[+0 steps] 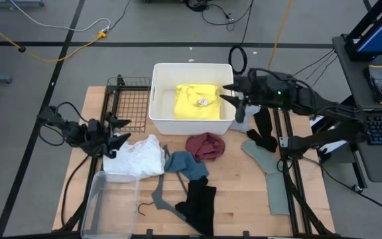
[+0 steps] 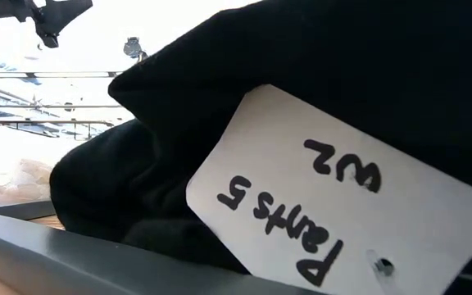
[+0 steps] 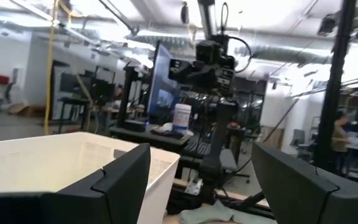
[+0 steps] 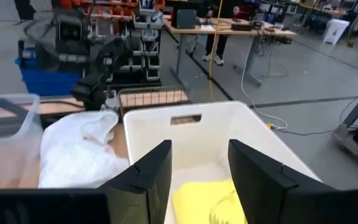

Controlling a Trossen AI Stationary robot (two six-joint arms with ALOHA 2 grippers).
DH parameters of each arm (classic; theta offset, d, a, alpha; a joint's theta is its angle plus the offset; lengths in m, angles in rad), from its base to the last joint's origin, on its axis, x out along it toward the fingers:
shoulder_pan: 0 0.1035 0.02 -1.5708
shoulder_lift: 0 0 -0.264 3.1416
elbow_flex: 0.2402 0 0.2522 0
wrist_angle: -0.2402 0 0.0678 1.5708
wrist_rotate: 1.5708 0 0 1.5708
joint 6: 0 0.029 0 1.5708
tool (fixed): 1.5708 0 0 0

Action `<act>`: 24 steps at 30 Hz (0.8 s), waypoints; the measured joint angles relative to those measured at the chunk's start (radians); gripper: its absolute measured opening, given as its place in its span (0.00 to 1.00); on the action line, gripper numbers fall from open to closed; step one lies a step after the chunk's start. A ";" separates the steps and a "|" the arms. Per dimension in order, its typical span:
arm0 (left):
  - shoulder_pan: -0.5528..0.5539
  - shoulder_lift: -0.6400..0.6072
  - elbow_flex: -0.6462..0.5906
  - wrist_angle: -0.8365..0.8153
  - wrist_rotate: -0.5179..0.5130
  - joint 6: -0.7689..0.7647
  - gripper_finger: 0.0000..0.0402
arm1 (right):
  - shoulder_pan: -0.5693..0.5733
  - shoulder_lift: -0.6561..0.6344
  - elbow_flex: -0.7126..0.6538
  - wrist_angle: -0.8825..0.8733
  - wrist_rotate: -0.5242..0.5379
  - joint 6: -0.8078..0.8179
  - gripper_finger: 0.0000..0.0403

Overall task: Pick & Place Cloths
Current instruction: Put the white shirt into the white bin

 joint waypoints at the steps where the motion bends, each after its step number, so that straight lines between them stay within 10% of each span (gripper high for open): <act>1: 0.000 0.034 0.020 -0.003 -0.010 -0.006 0.70 | 0.000 -0.019 -0.028 0.009 -0.018 0.003 0.37; 24: 0.012 0.721 0.745 -0.770 -0.064 -0.439 0.70 | -0.001 -0.585 -0.638 0.304 -0.204 0.109 0.35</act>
